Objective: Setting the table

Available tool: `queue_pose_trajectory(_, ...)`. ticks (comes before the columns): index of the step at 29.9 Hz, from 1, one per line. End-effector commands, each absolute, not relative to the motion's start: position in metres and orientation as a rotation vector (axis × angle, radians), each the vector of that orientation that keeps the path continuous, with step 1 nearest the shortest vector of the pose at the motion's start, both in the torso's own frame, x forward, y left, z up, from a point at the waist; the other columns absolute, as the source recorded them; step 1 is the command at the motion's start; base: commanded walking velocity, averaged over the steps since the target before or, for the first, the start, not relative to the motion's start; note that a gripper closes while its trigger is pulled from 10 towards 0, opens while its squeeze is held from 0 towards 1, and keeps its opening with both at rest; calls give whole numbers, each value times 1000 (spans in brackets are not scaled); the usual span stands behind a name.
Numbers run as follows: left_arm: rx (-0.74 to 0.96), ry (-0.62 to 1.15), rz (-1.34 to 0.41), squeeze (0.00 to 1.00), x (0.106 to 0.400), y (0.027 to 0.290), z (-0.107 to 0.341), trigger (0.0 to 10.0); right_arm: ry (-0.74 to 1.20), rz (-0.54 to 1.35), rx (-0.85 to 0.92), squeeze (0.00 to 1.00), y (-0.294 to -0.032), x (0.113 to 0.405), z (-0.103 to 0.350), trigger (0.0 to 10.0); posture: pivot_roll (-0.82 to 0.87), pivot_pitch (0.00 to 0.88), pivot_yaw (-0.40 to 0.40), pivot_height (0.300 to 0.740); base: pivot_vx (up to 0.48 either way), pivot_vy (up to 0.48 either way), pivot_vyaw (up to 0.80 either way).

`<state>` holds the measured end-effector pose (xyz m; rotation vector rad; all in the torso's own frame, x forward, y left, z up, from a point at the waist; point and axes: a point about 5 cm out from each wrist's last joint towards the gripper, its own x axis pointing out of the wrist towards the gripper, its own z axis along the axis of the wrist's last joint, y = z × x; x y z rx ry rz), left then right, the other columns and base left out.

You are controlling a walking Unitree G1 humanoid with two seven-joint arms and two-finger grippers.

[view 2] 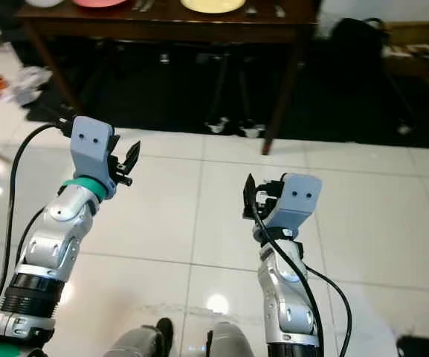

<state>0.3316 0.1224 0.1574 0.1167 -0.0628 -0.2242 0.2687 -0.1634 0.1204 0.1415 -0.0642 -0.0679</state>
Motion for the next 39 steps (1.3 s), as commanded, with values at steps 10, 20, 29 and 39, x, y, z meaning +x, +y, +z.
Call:
queue_pose_trajectory(10,226,-42,-78,0,336,138,150,10000,-59,-57,156,0,-160,268,118,10000,-148,14,108,740,47,0,788)
queue_pose_trajectory(20,244,-48,-47,0,338,140,151,10000,-62,-77,169,0,-162,268,119,10000,-148,14,111,740,469,0,705)
queue_pose_trajectory(29,247,-53,-46,0,340,138,151,10000,-84,-110,214,0,-168,269,123,10000,-148,13,113,740,469,0,0)
queue_pose_trajectory(39,246,-53,-43,0,340,138,151,10000,-100,-102,212,0,-166,269,125,10000,-144,14,113,740,469,0,0)
